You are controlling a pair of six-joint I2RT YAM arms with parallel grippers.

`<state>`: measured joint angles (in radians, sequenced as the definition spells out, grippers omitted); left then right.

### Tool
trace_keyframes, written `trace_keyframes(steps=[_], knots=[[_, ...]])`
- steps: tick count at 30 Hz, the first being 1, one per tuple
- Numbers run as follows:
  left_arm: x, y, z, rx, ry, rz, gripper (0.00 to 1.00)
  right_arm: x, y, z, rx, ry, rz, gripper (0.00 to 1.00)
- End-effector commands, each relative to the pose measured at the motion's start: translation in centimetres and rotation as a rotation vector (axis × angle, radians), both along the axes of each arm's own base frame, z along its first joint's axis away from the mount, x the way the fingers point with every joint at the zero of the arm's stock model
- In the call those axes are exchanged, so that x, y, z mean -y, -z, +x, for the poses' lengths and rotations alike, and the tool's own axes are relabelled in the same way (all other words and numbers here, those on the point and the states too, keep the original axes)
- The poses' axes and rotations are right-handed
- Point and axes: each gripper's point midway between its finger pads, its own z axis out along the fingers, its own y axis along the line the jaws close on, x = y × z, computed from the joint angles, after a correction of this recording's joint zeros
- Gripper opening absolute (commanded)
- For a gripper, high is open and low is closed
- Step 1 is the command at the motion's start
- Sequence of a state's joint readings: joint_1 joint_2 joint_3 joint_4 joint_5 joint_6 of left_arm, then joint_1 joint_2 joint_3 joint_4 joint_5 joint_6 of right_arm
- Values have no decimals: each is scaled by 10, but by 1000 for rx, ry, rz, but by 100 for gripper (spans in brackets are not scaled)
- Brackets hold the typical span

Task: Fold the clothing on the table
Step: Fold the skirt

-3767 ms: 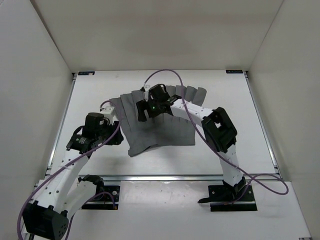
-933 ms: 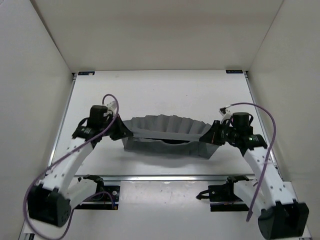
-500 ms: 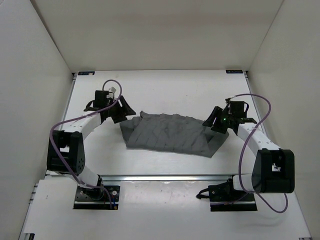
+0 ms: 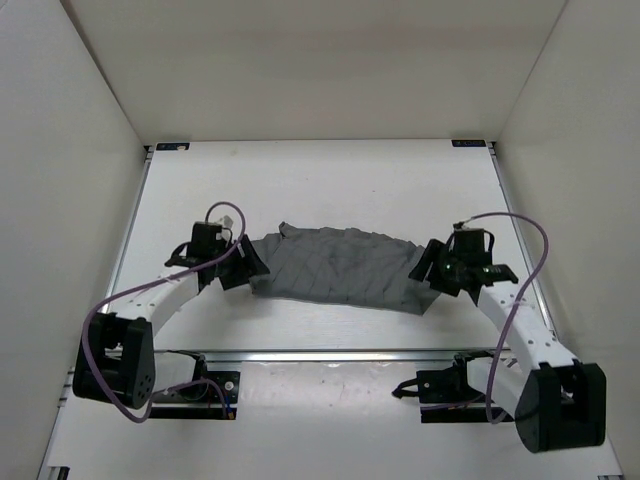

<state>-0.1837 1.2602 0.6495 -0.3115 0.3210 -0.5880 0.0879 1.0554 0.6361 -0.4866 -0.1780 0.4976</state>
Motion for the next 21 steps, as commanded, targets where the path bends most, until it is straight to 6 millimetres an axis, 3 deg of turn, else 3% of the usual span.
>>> trace_keyframes(steps=[1, 5, 10, 17, 18, 19, 20, 21], knots=[[-8, 21, -22, -50, -38, 49, 77, -4, 17, -35, -79, 57, 11, 58], [-10, 33, -33, -53, -84, 76, 78, -9, 41, -59, -158, 81, 31, 59], [-11, 44, -42, -68, -115, 76, 79, -6, 53, -62, -175, 104, -12, 63], [-6, 56, -36, -82, -160, 102, 78, -13, 73, -62, -205, 86, 11, 61], [-8, 60, -34, -88, -175, 109, 66, -17, 72, -60, -193, 77, 21, 51], [-5, 61, -32, -88, -171, 99, 54, -18, 74, -60, -193, 68, 24, 34], [-3, 62, -33, -93, -167, 92, 24, -21, 74, -59, -193, 62, 35, 7], [-2, 63, -32, -89, -165, 86, 0, -24, 73, -60, -195, 44, 50, 0]])
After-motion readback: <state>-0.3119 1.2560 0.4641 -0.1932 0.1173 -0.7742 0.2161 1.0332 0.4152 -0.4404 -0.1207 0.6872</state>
